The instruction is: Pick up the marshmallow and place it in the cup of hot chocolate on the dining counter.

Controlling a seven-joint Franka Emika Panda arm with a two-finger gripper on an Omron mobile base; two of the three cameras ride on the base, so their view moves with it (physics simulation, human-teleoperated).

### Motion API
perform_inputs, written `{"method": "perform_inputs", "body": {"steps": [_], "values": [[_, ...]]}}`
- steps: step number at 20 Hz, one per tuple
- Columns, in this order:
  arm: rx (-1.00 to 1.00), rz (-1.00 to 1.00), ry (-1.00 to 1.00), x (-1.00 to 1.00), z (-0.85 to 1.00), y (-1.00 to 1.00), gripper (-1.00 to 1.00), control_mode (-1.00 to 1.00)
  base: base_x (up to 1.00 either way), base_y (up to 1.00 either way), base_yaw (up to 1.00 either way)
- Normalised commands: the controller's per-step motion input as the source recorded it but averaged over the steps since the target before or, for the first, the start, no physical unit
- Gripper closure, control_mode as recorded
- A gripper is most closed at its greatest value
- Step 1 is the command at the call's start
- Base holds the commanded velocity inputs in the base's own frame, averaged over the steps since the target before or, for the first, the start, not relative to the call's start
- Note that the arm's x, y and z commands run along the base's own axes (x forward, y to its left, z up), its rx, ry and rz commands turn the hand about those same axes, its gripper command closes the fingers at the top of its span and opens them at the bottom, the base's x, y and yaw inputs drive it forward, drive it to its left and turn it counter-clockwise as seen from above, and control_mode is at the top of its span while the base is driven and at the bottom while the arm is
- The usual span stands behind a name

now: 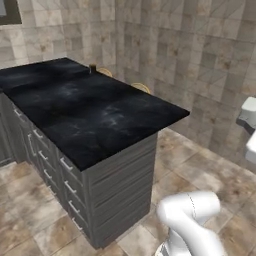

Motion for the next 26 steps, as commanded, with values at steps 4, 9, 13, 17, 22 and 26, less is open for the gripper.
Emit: {"method": "perform_inputs", "body": {"steps": [4, 9, 13, 17, 22, 26], "values": [[0.0, 0.0, 0.0, 0.0, 0.0, 0.0, 1.0, 1.0, 0.62, -1.0, 0.0], [0.0, 0.0, 0.0, 0.0, 0.0, 0.0, 1.0, 1.0, 0.63, -1.0, 0.0], [0.0, 0.0, 0.0, 0.0, 0.0, 0.0, 1.0, 1.0, 0.65, -1.0, 0.1], [0.0, 0.0, 0.0, 0.0, 0.0, 0.0, 1.0, 1.0, 0.67, -1.0, 0.28], [0.0, 0.0, 0.0, 0.0, 0.0, 0.0, 1.0, 1.0, 0.68, -1.0, 0.38], [0.0, 0.0, 0.0, 0.0, 0.0, 0.0, 1.0, 1.0, 0.6, -1.0, 0.41]]}}
